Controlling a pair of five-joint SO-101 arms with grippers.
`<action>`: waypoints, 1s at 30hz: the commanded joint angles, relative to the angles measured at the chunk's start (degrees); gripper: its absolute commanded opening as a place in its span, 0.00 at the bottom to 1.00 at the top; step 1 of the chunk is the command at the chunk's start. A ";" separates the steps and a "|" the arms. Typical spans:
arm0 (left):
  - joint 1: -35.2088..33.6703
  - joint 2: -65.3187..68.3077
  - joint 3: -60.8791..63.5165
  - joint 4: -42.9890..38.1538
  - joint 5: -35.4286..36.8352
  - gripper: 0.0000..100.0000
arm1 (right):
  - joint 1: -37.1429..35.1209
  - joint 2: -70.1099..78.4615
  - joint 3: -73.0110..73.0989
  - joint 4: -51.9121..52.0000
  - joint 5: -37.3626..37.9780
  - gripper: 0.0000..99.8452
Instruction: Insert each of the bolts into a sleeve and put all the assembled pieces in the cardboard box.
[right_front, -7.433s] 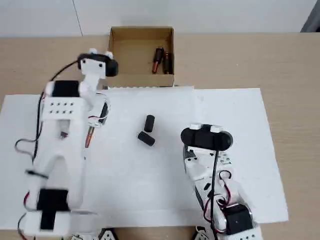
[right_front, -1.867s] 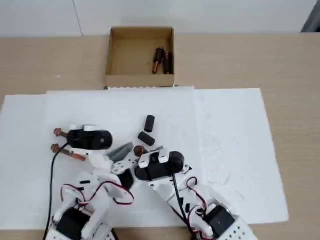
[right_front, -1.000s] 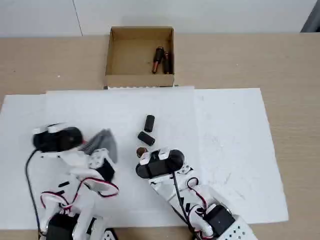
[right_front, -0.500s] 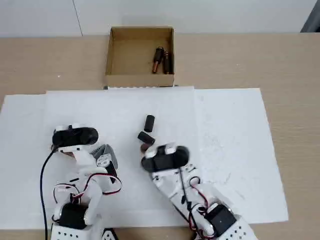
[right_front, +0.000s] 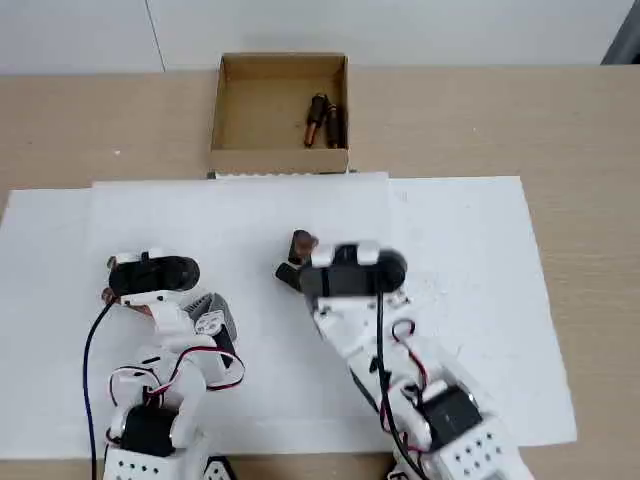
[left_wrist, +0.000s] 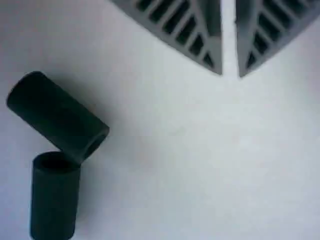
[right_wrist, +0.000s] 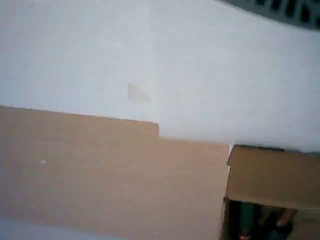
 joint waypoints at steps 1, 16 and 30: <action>-0.44 -0.70 -0.22 -0.09 -0.26 0.01 | 3.12 12.97 -10.90 -6.37 0.53 0.00; -0.53 -0.70 -0.13 -0.09 -0.09 0.01 | 8.92 63.08 -53.36 -11.12 0.70 0.00; -0.53 -0.70 -0.04 -0.53 -0.09 0.01 | 11.47 102.90 -92.66 -10.86 10.20 0.00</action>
